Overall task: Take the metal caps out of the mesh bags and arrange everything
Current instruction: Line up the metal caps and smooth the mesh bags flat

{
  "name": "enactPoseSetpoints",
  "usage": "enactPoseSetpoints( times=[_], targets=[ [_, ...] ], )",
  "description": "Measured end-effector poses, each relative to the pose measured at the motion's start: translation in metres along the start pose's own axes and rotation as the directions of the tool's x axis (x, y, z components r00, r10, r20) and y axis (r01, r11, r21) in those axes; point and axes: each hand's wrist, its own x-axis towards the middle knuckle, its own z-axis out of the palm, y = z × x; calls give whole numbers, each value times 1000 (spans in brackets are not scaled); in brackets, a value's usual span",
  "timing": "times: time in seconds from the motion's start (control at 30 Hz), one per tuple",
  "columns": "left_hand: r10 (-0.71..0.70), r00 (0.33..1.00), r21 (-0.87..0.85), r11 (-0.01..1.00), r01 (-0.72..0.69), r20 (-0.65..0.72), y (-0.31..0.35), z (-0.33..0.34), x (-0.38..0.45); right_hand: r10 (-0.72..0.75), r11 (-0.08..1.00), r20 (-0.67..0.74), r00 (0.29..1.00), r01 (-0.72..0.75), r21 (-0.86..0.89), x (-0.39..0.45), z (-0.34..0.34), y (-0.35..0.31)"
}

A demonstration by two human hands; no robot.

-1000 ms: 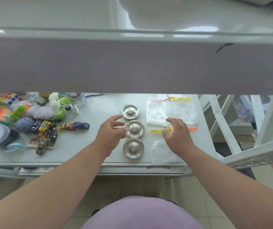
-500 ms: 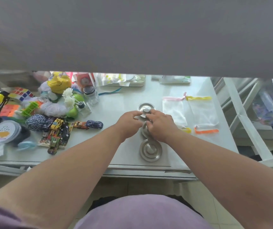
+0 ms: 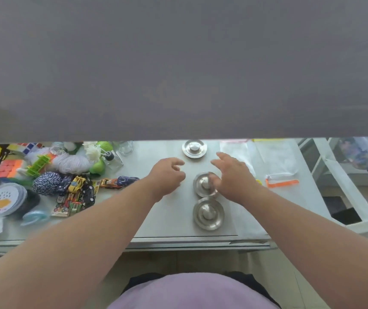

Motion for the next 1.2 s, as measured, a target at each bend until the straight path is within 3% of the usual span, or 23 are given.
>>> enactPoseSetpoints(
  times=[0.1, 0.3, 0.77, 1.2],
  targets=[
    [-53, 998, -34, 998, 54, 26, -10, 11, -9, -78, 990, 32, 996, 82, -119, -21, -2, 5],
    [-55, 997, -27, 998, 54, -48, -11, 24, -14, -198, 969, 60, 978, 205, -140, -26, 4, -10],
    [-77, 985, -79, 995, 65, -156, -8, 14, 14, -74, 990, -18, 997, 72, -118, 10, 14, -32],
    [-78, 986, -57, 996, 71, -145, -7, 12, 17, -100, 991, -42, 994, 96, -96, 10, 14, -30]
  ],
)
